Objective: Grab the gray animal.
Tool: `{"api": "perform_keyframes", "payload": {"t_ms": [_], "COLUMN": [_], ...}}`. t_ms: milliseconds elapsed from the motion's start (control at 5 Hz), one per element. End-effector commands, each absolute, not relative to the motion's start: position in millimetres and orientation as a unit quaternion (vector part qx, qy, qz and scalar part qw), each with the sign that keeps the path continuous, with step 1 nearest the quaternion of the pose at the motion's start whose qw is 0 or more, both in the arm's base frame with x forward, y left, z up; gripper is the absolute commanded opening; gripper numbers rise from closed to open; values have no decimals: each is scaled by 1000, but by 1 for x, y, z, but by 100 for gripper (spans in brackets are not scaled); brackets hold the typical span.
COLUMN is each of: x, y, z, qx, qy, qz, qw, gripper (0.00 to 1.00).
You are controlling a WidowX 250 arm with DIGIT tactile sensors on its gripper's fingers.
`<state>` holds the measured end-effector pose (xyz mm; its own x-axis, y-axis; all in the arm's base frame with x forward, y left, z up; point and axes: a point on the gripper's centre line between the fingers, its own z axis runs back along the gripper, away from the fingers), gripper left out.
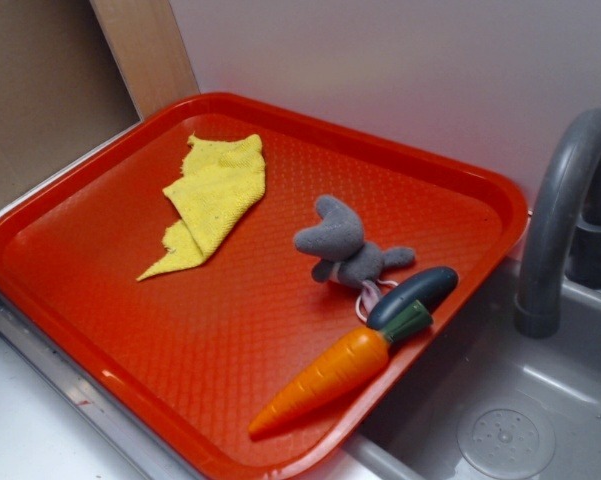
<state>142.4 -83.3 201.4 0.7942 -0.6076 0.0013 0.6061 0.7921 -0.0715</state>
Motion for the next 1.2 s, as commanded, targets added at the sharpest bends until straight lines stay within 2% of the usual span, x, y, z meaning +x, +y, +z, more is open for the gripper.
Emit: {"api": "perform_keyframes", "payload": {"t_ms": [0,200,400,600,800,1000], "x": [142,173,190,206,211,217], "y": [-83,-103,-125,-153,-176,-194], "z": [201,198,189,181,180,177], "qx": [-34,-14,10,34,44,20], "qy": [11,-7,-33,-65,-91,-112], "qz": [-321,-436,-545,-644,-732,-809], "qw": [947,900,838,762,673,577], "gripper": [100,100,100,100,100,100]}}
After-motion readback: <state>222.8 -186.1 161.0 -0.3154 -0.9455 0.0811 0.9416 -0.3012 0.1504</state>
